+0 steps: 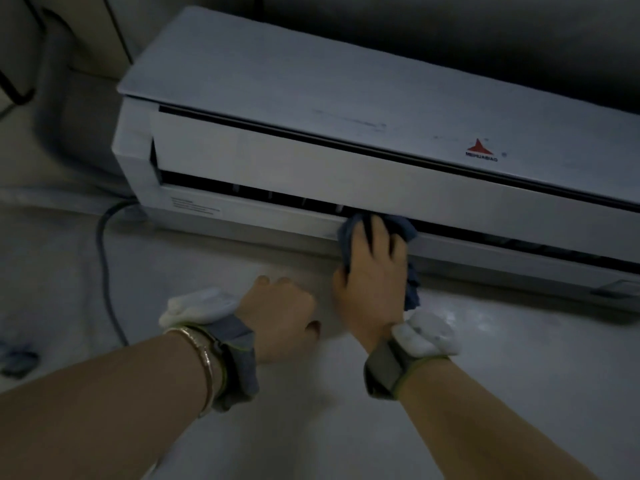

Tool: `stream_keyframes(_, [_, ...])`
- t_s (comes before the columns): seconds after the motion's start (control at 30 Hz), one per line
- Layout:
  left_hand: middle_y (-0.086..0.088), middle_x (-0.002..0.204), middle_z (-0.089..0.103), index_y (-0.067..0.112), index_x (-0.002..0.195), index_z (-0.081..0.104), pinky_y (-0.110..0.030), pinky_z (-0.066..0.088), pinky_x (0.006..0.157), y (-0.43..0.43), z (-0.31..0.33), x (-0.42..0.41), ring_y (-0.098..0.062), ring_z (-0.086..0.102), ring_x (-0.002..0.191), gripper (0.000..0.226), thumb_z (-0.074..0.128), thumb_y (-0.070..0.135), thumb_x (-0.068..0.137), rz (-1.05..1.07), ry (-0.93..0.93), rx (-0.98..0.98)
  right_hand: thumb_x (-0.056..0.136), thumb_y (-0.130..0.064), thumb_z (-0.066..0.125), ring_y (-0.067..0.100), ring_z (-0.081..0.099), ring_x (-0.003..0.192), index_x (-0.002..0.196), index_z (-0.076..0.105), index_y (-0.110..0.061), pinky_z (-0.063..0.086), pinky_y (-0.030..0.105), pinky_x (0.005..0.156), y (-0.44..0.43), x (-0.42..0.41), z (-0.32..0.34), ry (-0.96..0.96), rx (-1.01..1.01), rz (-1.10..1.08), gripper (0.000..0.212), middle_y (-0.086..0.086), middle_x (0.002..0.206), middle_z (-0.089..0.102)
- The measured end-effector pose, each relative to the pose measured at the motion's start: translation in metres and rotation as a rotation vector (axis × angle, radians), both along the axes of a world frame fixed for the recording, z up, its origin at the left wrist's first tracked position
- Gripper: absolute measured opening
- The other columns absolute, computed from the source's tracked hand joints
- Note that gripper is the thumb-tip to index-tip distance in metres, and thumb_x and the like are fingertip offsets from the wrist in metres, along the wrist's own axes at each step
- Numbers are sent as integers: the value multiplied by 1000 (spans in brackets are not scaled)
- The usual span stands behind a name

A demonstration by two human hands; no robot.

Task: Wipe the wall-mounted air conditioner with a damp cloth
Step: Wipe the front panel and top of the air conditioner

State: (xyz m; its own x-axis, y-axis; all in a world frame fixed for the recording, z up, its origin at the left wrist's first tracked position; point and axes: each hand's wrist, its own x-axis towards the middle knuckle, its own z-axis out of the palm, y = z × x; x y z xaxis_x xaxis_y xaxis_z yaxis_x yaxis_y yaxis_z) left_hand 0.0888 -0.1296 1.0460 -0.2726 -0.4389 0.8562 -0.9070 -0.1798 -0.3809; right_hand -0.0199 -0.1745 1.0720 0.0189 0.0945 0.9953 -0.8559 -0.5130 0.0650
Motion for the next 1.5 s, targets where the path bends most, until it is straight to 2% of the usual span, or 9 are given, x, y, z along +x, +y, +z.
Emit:
stream_keyframes(0.17, [-11,116,54,12,112,56,-39,37,91,-9,-7,18,-29,48,107,35,41,36,92,64,7,22,76,-7,59,38,49,122,131,49,-9,38,55,101,2,36,-4,115,-94,2,56,15,143,46])
stream_keyframes(0.27, [-12,114,54,11,105,56,-40,37,91,-11,-7,28,-28,49,106,34,42,37,90,43,35,1,89,-18,45,29,25,140,145,20,-19,17,53,113,-14,25,-7,124,-3,-63,61,8,157,14])
stream_keyframes(0.37, [-11,111,54,11,103,55,-42,37,91,-11,-3,36,-29,48,106,33,40,37,91,16,26,-23,96,-27,33,25,11,144,147,-1,-23,7,45,116,-28,9,-11,-117,133,-49,61,5,159,-5])
stream_keyframes(0.57, [-10,113,53,11,104,53,-41,37,89,-11,1,48,-29,46,107,29,44,34,90,0,21,-92,93,-5,42,32,9,142,145,-5,-5,16,32,109,-7,48,-5,-280,299,709,70,15,157,-10])
stream_keyframes(0.8, [-8,136,41,15,128,42,-33,32,92,-7,0,81,-25,44,115,38,30,28,95,52,4,-127,96,-11,37,20,8,144,146,-7,-15,10,26,116,6,114,-7,70,381,1180,66,2,158,-4])
stream_keyframes(0.97, [-5,123,48,17,118,45,-37,35,91,-1,2,92,-25,44,114,34,44,34,89,1,-1,-160,93,-5,41,27,24,140,146,2,-11,21,43,118,1,97,12,-346,224,1329,66,11,156,14])
stream_keyframes(1.1, [-5,123,49,15,120,45,-37,34,95,3,4,97,-24,44,115,36,45,33,89,-25,-7,-200,95,-10,39,28,21,140,145,1,-5,14,35,119,4,80,22,-539,161,1216,63,13,155,10])
stream_keyframes(1.27, [-5,126,46,19,121,43,-34,33,94,13,4,109,-23,41,118,34,42,35,91,7,49,-236,95,-11,40,32,11,141,144,2,1,14,30,114,23,135,-2,-210,146,899,63,20,155,-1])
stream_keyframes(1.5, [-6,135,42,13,142,23,-30,28,102,31,0,139,-16,38,124,60,45,35,91,76,132,-183,97,-21,37,34,20,139,146,-3,-10,28,39,111,39,181,-6,-8,285,928,64,14,156,-10])
